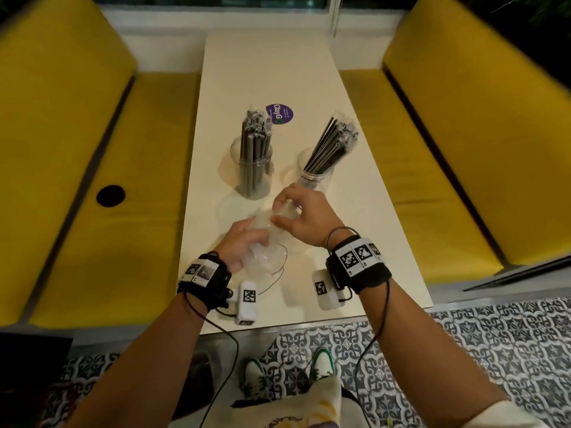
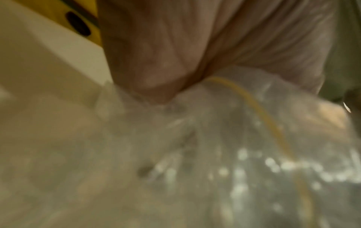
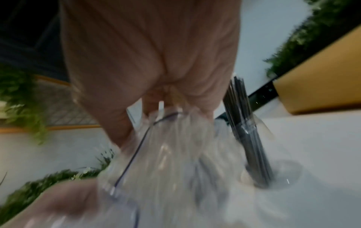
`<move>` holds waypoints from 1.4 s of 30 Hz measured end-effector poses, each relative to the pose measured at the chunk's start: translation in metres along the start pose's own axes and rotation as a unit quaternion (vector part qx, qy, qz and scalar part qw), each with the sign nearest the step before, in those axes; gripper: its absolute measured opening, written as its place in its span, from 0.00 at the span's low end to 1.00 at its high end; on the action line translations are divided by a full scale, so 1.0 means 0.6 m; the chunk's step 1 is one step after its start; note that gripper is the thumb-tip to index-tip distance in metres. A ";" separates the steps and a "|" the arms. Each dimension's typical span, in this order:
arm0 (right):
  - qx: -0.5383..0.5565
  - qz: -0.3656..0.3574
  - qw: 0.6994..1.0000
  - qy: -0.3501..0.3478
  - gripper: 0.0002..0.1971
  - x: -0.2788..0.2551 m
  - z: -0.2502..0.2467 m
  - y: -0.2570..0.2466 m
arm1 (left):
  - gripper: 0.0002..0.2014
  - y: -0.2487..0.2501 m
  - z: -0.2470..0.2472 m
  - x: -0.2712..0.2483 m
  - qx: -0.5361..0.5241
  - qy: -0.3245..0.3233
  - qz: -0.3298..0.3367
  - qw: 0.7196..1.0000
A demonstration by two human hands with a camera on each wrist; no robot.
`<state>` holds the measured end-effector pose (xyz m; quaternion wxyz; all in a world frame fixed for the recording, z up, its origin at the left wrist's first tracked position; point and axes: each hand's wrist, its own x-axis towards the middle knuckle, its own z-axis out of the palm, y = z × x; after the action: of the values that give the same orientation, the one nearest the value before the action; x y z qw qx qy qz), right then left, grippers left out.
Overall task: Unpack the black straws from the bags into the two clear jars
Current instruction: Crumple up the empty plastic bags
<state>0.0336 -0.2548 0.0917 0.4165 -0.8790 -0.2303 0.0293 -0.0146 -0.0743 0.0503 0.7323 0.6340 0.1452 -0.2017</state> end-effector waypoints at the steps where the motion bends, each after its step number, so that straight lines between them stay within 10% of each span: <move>1: 0.031 0.017 0.998 0.056 0.07 -0.007 0.008 0.001 | 0.16 0.009 0.006 -0.004 -0.034 0.006 0.008 0.999; 5: 0.182 0.127 0.955 0.197 0.07 -0.035 0.047 0.006 | 0.20 0.033 0.020 0.014 -0.191 0.093 -0.011 0.977; 12: 0.116 0.040 0.989 0.087 0.30 -0.064 0.079 -0.013 | 0.14 0.055 0.048 0.007 -0.271 0.049 -0.086 0.958; 17: 0.142 0.073 0.968 0.194 0.14 -0.052 0.071 0.028 | 0.17 0.060 0.059 -0.005 -0.266 0.017 -0.066 0.962; 22: 0.362 0.241 0.872 0.223 0.11 -0.034 0.056 0.040 | 0.39 0.016 0.093 0.017 -0.033 0.165 0.008 0.986; 25: 0.506 0.294 0.790 0.184 0.15 -0.030 0.058 0.022 | 0.32 0.001 0.114 0.015 0.079 0.243 0.088 0.963; 28: 0.550 0.297 0.775 0.089 0.10 -0.039 0.060 0.012 | 0.29 -0.007 0.104 0.026 0.001 0.223 0.193 0.956; 31: 0.530 0.297 0.794 0.007 0.06 -0.042 0.053 0.013 | 0.30 -0.007 0.091 0.036 -0.054 0.181 0.251 0.949; 37: 0.301 0.177 0.935 -0.063 0.29 -0.061 0.015 0.015 | 0.17 0.004 0.111 0.047 -0.050 0.353 0.225 0.907; 42: 0.198 0.112 0.972 0.057 0.12 -0.055 0.011 0.046 | 0.12 -0.008 0.140 0.051 -0.169 0.315 0.142 0.923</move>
<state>0.0131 -0.2796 0.0623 0.5886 -0.7996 -0.0956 0.0709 0.0062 -0.1611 0.0448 0.7664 0.5452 0.3085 0.1423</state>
